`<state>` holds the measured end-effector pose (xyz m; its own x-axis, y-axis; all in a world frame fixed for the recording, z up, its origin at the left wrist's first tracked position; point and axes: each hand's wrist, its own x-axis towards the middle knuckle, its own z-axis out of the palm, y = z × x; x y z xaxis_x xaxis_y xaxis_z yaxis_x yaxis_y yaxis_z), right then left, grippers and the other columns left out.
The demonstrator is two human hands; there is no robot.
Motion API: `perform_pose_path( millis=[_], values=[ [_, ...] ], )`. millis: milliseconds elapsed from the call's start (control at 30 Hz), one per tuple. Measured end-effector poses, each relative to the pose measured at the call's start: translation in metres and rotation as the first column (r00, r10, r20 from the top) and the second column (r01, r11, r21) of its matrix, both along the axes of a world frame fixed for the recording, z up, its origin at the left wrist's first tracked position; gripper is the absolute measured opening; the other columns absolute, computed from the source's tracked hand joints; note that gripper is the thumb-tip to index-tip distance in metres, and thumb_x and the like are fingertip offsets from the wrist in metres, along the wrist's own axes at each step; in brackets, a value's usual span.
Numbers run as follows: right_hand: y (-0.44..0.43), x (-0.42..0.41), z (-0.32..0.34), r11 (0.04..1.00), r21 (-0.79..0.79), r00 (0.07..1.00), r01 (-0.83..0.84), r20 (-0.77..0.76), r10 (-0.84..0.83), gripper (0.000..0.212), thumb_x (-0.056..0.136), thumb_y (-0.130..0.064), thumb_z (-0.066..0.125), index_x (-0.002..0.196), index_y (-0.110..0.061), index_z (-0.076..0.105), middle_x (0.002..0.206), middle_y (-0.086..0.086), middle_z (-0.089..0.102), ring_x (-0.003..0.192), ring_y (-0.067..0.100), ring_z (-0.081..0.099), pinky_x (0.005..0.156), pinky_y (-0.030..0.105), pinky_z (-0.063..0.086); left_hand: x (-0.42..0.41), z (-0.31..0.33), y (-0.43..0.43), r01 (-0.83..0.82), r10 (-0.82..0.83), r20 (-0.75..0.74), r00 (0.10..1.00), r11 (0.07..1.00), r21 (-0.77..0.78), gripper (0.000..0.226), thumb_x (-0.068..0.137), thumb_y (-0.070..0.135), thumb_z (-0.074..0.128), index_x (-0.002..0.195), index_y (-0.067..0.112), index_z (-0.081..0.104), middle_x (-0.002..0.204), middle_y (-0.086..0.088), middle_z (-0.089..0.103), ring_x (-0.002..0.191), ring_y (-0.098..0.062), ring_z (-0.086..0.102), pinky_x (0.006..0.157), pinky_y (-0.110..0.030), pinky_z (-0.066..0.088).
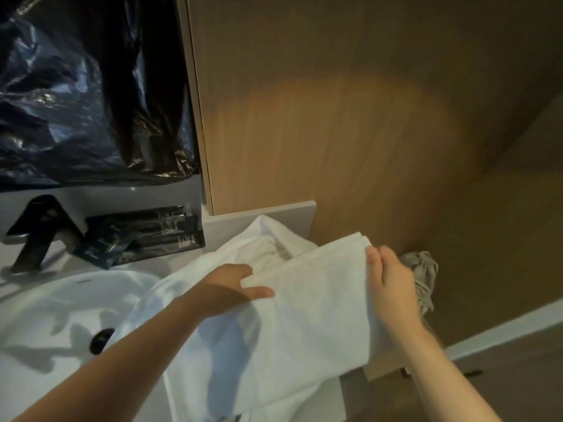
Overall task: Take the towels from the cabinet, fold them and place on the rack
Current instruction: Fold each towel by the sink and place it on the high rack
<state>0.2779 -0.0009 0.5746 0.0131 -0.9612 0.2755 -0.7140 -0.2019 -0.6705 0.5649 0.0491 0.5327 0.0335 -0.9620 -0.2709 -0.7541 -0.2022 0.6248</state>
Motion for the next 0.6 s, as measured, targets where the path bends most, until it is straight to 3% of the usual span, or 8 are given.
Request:
perform_pose_path(
  millis=[133, 200, 267, 300, 433, 467, 533, 600],
  values=[
    [-0.015, -0.008, -0.022, 0.962, 0.253, 0.994, 0.1, -0.055, -0.089, 0.04, 0.104, -0.038, 0.036, 0.083, -0.009, 0.055, 0.072, 0.005, 0.059, 0.065, 0.018, 0.055, 0.053, 0.029, 0.035, -0.01, -0.014, 0.002, -0.096, 0.105, 0.064, 0.992, 0.986, -0.134, 0.046, 0.073, 0.072, 0.063, 0.078, 0.028, 0.051, 0.079, 0.013, 0.056, 0.08, -0.011, 0.052, 0.073, -0.027, 0.039],
    [-0.019, -0.013, -0.031, 0.938, 0.345, 1.0, 0.02, -0.01, -0.018, 0.038, 0.102, -0.041, 0.04, 0.086, -0.01, 0.057, 0.076, 0.005, 0.061, 0.071, 0.02, 0.057, 0.057, 0.03, 0.038, -0.011, -0.026, 0.01, -0.078, 0.098, 0.133, 0.986, 0.986, -0.147, 0.035, 0.081, 0.062, 0.063, 0.086, 0.028, 0.056, 0.08, 0.011, 0.053, 0.084, -0.016, 0.056, 0.078, -0.028, 0.044],
    [-0.017, -0.022, -0.038, 0.903, 0.418, 0.995, -0.097, 0.073, 0.073, 0.034, 0.1, -0.048, 0.043, 0.091, -0.019, 0.058, 0.081, -0.001, 0.064, 0.076, 0.015, 0.06, 0.06, 0.025, 0.039, -0.008, -0.035, 0.015, 0.012, 0.013, 0.322, 0.946, 0.997, -0.074, 0.041, 0.088, 0.063, 0.051, 0.092, 0.024, 0.059, 0.081, 0.01, 0.048, 0.088, -0.019, 0.06, 0.073, -0.03, 0.044],
    [-0.015, -0.026, -0.041, 0.884, 0.45, 0.99, -0.126, 0.112, 0.084, 0.034, 0.099, -0.051, 0.044, 0.092, -0.021, 0.058, 0.082, -0.003, 0.064, 0.077, 0.013, 0.061, 0.061, 0.023, 0.039, -0.004, -0.037, 0.016, -0.025, 0.038, 0.316, 0.948, 0.999, -0.046, 0.047, 0.085, 0.069, 0.048, 0.091, 0.023, 0.06, 0.082, 0.01, 0.052, 0.09, -0.019, 0.06, 0.072, -0.029, 0.041],
    [-0.006, -0.032, -0.06, 0.824, 0.54, 0.984, -0.171, 0.139, 0.114, 0.044, 0.097, -0.053, 0.043, 0.091, -0.013, 0.06, 0.081, 0.0, 0.065, 0.075, 0.013, 0.06, 0.064, 0.026, 0.041, 0.008, -0.04, 0.017, -0.146, 0.13, 0.206, 0.97, 0.987, 0.066, 0.067, 0.072, 0.077, 0.058, 0.116, 0.026, 0.065, 0.119, 0.007, 0.063, 0.112, -0.018, 0.057, 0.087, -0.027, 0.04],
    [-0.006, -0.031, -0.061, 0.842, 0.515, 0.986, -0.159, 0.129, 0.107, 0.043, 0.097, -0.052, 0.044, 0.088, -0.013, 0.06, 0.078, 0.0, 0.064, 0.071, 0.013, 0.059, 0.062, 0.027, 0.041, 0.011, -0.039, 0.018, -0.155, 0.133, 0.225, 0.965, 0.984, 0.084, 0.063, 0.071, 0.076, 0.061, 0.112, 0.028, 0.066, 0.117, 0.008, 0.064, 0.111, -0.017, 0.057, 0.085, -0.026, 0.04],
    [-0.006, -0.028, -0.06, 0.896, 0.431, 0.99, -0.104, 0.135, 0.05, 0.037, 0.096, -0.051, 0.047, 0.083, -0.019, 0.057, 0.067, -0.006, 0.061, 0.06, 0.006, 0.057, 0.054, 0.022, 0.04, 0.018, -0.036, 0.021, -0.199, 0.181, 0.239, 0.954, 0.979, 0.052, 0.047, 0.068, 0.075, 0.065, 0.08, 0.028, 0.064, 0.087, 0.009, 0.064, 0.09, -0.014, 0.061, 0.068, -0.026, 0.039],
    [-0.005, -0.024, -0.056, 0.932, 0.358, 0.987, -0.056, 0.162, -0.003, 0.033, 0.095, -0.052, 0.049, 0.079, -0.023, 0.055, 0.062, -0.009, 0.061, 0.055, 0.002, 0.057, 0.046, 0.016, 0.039, 0.026, -0.027, 0.021, -0.228, 0.224, 0.229, 0.947, 0.974, -0.009, 0.056, 0.068, 0.072, 0.066, 0.063, 0.019, 0.05, 0.063, 0.007, 0.052, 0.065, -0.012, 0.054, 0.054, -0.029, 0.034]
  ],
)
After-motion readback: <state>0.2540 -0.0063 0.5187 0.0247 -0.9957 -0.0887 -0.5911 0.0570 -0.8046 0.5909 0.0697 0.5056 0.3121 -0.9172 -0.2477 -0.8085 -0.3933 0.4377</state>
